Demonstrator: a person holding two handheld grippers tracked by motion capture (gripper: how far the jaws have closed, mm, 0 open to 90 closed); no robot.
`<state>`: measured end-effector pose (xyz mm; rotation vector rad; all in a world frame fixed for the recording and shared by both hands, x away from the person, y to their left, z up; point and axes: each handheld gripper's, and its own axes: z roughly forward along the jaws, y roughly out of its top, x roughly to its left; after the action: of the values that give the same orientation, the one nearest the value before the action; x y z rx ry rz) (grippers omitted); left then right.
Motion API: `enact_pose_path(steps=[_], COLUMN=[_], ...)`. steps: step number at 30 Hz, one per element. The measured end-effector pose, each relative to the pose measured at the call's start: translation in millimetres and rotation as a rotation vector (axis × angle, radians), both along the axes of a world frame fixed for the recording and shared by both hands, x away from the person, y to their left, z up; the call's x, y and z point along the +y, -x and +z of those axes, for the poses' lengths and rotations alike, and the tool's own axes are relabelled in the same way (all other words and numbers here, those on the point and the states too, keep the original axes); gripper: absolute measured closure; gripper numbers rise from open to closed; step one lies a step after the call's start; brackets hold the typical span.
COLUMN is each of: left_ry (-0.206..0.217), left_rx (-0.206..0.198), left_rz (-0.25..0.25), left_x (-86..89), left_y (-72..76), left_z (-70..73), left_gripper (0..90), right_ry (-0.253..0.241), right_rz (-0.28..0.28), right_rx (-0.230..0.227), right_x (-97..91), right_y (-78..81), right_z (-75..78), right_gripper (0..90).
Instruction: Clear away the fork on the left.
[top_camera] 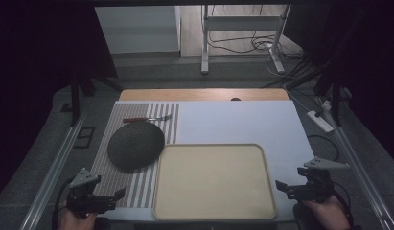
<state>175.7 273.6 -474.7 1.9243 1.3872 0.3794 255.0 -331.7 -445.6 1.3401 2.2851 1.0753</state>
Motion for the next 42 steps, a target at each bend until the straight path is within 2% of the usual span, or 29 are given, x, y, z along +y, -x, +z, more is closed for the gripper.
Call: enact_pose_path(steps=[2,10,14,16,20,29,37,42], left_ry=[0.017,0.009,0.036,0.037,0.034,0.037,0.055,0.045], left_rx=[-0.011,-0.039,-0.038,-0.045,-0.037,-0.041,-0.053,-0.046], left_rz=[0.001,-0.005,-0.021,-0.038,-0.057,-0.060,-0.085,-0.086], left_x=[1.5,1.8,3.8,4.6,4.6,6.0,7.5,5.1], left_y=[-0.2,-3.0,-5.8,-8.1,-14.6,-27.9,-46.6,-57.6], left_z=[0.4,1.7,0.7,0.4,0.4,1.1,2.2,3.3], left_gripper=[0.0,0.0,0.0,0.0,0.0,0.0,0.0,0.0], right_ry=[0.005,0.006,0.005,0.004,0.003,0.001,-0.004,-0.006], right_rz=[0.002,0.007,0.010,0.009,0.010,0.011,0.011,0.012], right_rx=[-0.002,-0.002,-0.002,-0.001,0.002,0.005,0.009,0.011], right_x=[0.4,0.5,0.4,0.3,0.2,0.0,-0.1,-0.2], right_y=[0.2,0.2,0.3,0.2,-0.1,-0.5,-1.0,-1.1], right_z=[0.1,0.1,0.1,0.0,-0.1,-0.3,-0.5,-0.6], right_gripper=[0.0,0.0,0.0,0.0,0.0,0.0,0.0,0.0])
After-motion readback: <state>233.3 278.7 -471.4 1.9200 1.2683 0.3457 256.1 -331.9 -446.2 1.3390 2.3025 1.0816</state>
